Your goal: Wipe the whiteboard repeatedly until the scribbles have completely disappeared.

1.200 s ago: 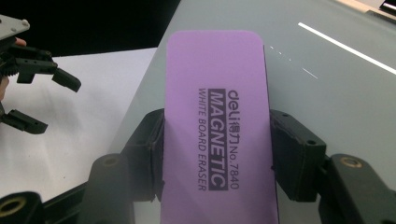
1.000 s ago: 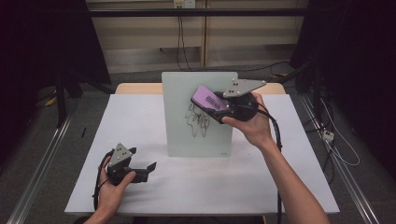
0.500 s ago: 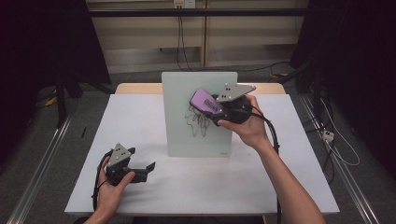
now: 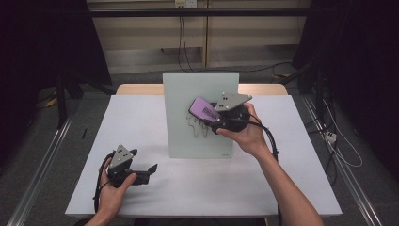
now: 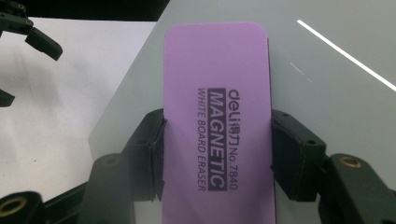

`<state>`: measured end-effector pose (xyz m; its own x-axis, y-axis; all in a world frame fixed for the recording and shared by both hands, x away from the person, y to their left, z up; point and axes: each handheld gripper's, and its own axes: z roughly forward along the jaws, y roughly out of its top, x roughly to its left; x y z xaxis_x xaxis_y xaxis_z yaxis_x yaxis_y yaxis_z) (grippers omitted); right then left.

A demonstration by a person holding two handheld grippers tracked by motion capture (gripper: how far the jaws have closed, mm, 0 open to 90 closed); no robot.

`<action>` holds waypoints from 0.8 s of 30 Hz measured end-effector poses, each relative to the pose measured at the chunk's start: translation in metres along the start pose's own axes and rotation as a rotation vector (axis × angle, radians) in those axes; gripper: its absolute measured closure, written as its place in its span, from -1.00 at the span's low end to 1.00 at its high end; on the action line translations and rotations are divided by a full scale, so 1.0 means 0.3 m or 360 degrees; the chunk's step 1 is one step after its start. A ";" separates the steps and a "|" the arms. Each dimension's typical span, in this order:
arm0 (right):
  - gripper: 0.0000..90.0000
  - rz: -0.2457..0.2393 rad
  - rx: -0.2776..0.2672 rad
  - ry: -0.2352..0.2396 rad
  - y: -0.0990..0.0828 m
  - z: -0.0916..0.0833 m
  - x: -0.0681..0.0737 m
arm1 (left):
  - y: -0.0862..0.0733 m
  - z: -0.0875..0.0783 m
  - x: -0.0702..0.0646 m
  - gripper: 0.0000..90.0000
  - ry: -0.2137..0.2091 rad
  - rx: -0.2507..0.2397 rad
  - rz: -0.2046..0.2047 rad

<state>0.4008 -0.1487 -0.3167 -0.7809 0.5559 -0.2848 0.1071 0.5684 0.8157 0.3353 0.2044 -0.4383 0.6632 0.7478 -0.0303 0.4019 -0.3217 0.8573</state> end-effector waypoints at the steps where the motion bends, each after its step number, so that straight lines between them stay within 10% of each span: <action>1: -0.07 0.0009 0.0002 0.0008 -0.004 0.004 0.005 | 0.000 0.000 0.001 -0.88 -0.0001 -0.0001 0.0001; 24: -0.07 0.0003 0.0097 0.0172 -0.072 0.108 0.116 | 0.000 -0.003 0.001 -0.88 0.0003 -0.0002 0.0007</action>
<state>0.3913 -0.1222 -0.3605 -0.8421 0.4902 -0.2249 0.1433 0.6053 0.7830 0.3351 0.2052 -0.4379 0.6636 0.7476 -0.0257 0.3984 -0.3241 0.8581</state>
